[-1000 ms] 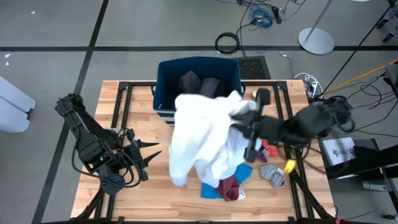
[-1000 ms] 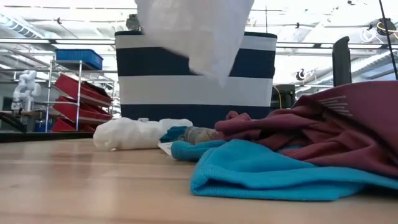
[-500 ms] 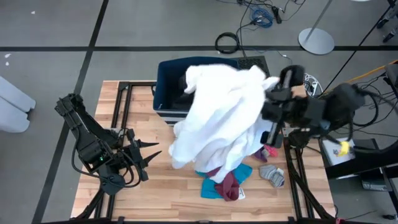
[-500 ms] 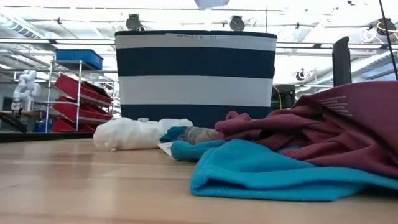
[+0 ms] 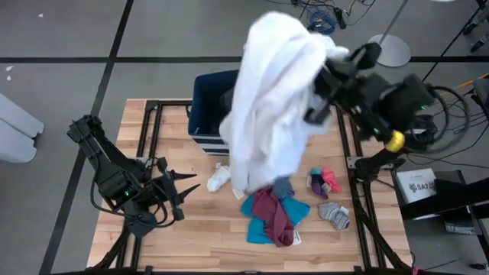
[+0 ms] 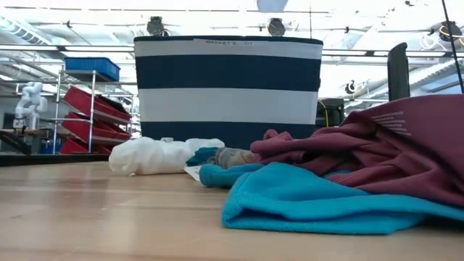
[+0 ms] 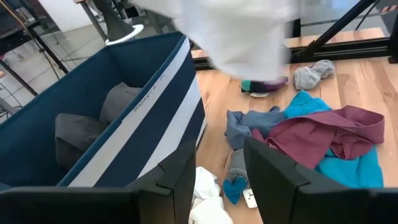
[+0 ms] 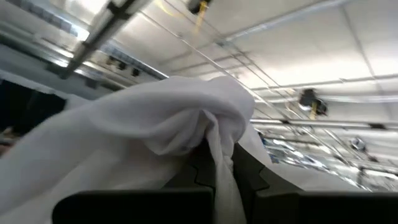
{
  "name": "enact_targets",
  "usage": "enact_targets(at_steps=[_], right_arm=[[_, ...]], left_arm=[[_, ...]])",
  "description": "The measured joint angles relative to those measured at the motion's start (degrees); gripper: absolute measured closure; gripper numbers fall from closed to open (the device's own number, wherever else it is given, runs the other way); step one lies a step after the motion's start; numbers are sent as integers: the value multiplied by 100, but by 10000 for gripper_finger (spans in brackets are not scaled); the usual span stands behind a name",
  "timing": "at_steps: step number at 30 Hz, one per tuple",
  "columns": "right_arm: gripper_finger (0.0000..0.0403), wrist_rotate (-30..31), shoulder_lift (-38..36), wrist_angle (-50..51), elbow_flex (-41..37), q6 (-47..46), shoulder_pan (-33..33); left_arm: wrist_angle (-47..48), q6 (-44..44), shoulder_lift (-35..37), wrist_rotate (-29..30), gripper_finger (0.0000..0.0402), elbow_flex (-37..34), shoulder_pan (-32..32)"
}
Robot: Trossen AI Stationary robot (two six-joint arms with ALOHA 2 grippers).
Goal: Sort clothes
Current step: Put the white shirt into the blue bin
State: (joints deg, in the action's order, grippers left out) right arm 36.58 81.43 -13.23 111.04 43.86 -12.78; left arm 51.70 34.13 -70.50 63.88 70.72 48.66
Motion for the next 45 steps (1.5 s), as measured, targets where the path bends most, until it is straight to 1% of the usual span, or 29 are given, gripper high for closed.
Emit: enact_targets(at_steps=[4,8,12,21,26,32,37,42,45], right_arm=[[398,-5,40,19,0,-464,655],[398,-9,81,-44,0,-1052,1287],[398,-4,225,31,0,-1574,1777],[398,-49,1046,536,0,-2305,2453],[398,-56,1585,1015,-5,-2730,2731],[398,-132,2053,1771,-11,-3272,3017],[398,-722,2353,2407,-11,-3748,3187],[398,-1183,2535,2978,-9,-3855,3243],[398,-1785,2599,3580,-9,-3870,3312]], left_arm=[[-13,2,-8,-213,256,0,-154],[-13,-21,-76,-276,256,0,-291],[-16,-138,-108,-441,256,0,-413],[-20,-151,-107,-626,256,0,-445],[-18,-153,-107,-667,256,0,-445],[-17,-155,-107,-671,256,0,-439],[-15,-155,-107,-675,256,0,-441],[-13,-155,-107,-776,256,0,-439],[-15,-153,-107,-822,256,0,-439]])
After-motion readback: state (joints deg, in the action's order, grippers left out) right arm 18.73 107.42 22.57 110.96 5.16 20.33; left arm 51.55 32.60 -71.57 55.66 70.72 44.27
